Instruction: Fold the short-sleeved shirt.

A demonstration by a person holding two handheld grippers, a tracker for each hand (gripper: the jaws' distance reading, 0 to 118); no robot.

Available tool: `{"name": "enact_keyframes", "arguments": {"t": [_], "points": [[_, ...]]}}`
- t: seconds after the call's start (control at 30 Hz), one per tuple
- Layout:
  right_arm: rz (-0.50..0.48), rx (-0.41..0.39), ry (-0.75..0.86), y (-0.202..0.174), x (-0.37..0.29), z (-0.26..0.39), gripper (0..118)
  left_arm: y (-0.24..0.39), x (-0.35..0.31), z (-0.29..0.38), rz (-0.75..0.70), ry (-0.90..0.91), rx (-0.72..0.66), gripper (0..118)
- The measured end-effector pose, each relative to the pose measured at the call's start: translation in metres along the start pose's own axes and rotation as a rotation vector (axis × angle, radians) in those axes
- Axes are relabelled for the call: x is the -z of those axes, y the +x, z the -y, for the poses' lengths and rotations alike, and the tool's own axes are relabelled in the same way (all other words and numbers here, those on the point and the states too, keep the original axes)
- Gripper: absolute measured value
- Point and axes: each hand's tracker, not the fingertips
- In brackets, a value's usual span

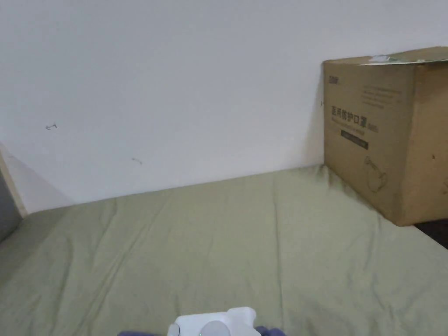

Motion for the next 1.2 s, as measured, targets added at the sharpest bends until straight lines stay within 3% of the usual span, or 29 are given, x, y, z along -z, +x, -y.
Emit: {"name": "enact_keyframes", "arguments": {"t": [0.07,0.17,0.33,0.37,0.43,0.53,0.6,0.67,0.77,0.87,1.13,1.2], "points": [[0.001,-0.009,-0.021,0.002,0.004,0.003,0,-0.001,-0.007,0.002,-0.044,0.077,0.011,111],[-0.002,-0.011,-0.044,0.0,0.01,0.005,0,0.011,-0.035,-0.007,-0.078,0.085,0.075,111],[-0.044,-0.002,-0.028,-0.015,0.009,-0.008,0,0.006,-0.137,-0.016,-0.106,0.311,0.114,108],[-0.056,-0.01,-0.012,-0.02,0.008,-0.012,0,0.006,-0.164,-0.009,-0.12,0.394,0.126,100],[-0.07,-0.035,0.038,-0.028,0.003,-0.022,0,0.009,-0.216,0.016,-0.162,0.614,0.149,35],[-0.098,-0.059,0.158,-0.04,-0.007,-0.03,0,0.013,-0.273,0.07,-0.277,0.916,0.168,1],[-0.14,-0.055,0.27,-0.045,-0.017,-0.028,0,0.012,-0.296,0.116,-0.345,1.084,0.187,0],[-0.106,-0.084,0.367,-0.052,-0.023,-0.022,0,0.015,-0.299,0.151,-0.49,1.178,0.149,0],[-0.019,-0.097,0.477,-0.06,-0.032,-0.005,0,0.012,-0.29,0.196,-0.588,1.194,0.016,0],[0.016,-0.061,0.5,-0.064,-0.036,0.006,0,0.008,-0.277,0.218,-0.667,1.181,-0.003,0],[0.007,-0.074,0.444,-0.066,-0.034,0.003,0,-0.009,-0.289,0.211,-0.666,1.141,-0.079,0],[-0.02,-0.071,0.425,-0.068,-0.035,-0.001,0,-0.02,-0.293,0.173,-0.63,1.001,-0.017,0]]}}
